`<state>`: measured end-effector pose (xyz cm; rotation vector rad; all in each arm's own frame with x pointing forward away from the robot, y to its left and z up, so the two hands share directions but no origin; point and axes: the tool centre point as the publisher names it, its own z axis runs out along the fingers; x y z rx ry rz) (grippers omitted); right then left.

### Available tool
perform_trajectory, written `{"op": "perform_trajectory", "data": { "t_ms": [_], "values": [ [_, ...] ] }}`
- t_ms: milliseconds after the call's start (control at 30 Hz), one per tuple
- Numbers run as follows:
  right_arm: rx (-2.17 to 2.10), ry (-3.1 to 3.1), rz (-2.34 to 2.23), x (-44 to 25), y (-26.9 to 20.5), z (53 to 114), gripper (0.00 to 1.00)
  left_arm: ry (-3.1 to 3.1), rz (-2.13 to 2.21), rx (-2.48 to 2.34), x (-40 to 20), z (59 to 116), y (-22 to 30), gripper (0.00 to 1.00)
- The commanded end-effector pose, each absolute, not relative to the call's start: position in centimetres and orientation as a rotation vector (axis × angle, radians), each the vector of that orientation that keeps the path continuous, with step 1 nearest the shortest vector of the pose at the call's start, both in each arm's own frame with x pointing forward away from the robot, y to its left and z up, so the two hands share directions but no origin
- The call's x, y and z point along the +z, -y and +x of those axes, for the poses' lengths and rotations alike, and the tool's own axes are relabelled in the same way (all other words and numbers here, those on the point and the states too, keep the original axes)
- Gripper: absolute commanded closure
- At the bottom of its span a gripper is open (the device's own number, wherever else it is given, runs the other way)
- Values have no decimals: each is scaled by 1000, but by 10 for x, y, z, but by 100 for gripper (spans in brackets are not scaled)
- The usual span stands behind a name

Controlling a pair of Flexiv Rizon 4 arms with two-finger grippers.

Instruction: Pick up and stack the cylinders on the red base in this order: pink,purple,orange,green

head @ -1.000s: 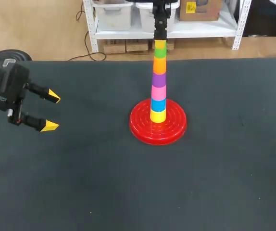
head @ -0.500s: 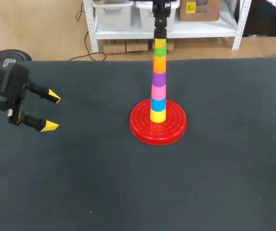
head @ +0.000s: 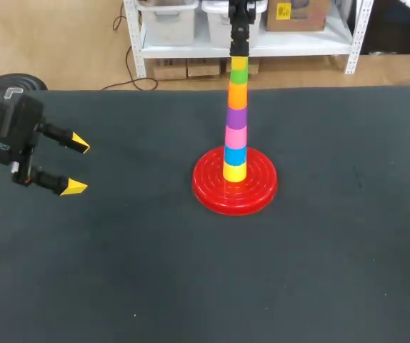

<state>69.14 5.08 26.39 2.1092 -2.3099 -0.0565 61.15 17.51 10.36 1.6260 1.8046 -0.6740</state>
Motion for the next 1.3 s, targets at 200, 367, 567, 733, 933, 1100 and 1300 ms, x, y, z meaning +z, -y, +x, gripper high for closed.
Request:
{"op": "perform_trajectory", "data": {
  "t_ms": [200, 367, 567, 733, 933, 1100, 1300],
  "values": [
    [-62, 2301, 2106, 261, -50, 692, 100, -1799, 1625, -673, 102, 611, -176, 0],
    [-71, 2293, 2095, 260, -50, 693, 100, -1799, 1625, -673, 102, 611, -176, 0],
    [-100, 2274, 2081, 254, -51, 695, 100, -1799, 1625, -673, 102, 611, -176, 0],
    [-128, 2261, 2067, 249, -51, 696, 100, -1799, 1625, -673, 102, 611, -176, 0],
    [-149, 2259, 2061, 245, -51, 696, 100, -1799, 1625, -673, 102, 611, -176, 0],
    [-145, 2278, 2065, 246, -50, 694, 100, -1799, 1625, -673, 102, 611, -176, 0],
    [-133, 2318, 2070, 250, -47, 689, 0, -1799, 1625, -673, 102, 611, -176, 0]
  ]
}}
